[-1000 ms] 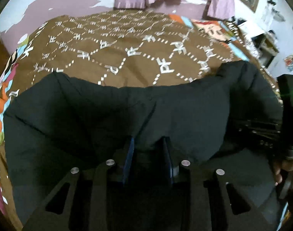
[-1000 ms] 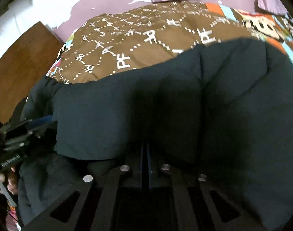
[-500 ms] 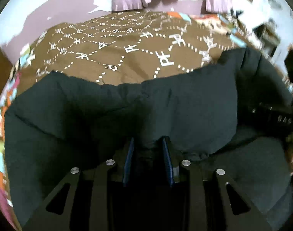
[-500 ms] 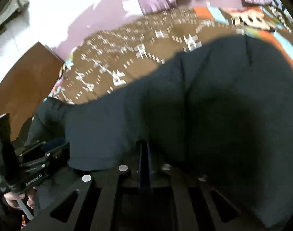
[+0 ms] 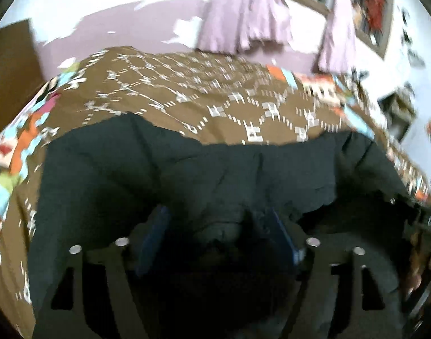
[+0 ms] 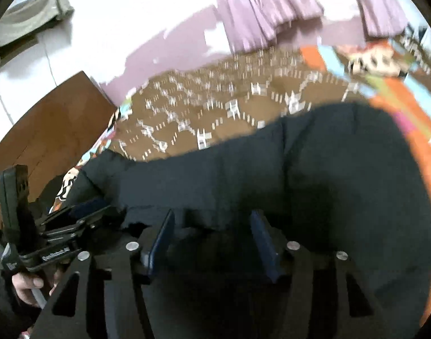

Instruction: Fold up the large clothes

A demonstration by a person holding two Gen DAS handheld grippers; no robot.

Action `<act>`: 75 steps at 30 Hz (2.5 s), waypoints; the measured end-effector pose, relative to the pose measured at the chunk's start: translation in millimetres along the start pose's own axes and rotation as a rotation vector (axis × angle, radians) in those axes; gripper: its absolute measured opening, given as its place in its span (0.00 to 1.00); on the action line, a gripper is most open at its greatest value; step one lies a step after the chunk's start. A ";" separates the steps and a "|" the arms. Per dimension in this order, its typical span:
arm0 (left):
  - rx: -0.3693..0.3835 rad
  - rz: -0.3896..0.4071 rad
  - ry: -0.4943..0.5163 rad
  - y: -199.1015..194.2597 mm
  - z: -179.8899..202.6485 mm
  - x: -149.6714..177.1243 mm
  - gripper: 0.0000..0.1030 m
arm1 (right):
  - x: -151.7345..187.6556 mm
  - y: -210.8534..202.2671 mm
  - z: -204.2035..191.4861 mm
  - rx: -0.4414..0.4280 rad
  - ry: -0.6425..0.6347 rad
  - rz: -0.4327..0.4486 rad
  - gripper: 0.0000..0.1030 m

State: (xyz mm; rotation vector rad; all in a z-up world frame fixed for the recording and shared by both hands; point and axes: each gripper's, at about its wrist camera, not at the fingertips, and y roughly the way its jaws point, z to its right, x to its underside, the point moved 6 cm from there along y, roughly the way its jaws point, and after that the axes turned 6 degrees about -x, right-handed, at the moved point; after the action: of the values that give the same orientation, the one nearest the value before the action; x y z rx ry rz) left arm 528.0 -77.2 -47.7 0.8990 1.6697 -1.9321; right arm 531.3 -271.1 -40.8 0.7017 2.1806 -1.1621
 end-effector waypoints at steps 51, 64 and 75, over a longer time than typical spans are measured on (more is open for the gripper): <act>0.004 0.125 0.349 -311.5 60.7 239.8 0.99 | 232.9 -276.7 -159.9 0.144 -0.453 0.037 1.00; -0.073 -0.081 0.488 -271.8 31.5 353.2 0.99 | 357.1 -222.2 -115.7 0.224 -0.584 -0.374 1.00; -0.095 -0.081 0.521 -264.5 24.9 373.7 0.99 | 383.8 -204.3 -122.6 0.242 -0.681 -0.424 1.00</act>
State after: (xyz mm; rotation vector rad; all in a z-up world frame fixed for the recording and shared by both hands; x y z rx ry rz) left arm 80.1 -19.9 -127.0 1.4027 2.0901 -1.7430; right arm 95.6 -195.9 -133.7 -0.0970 1.6476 -1.6063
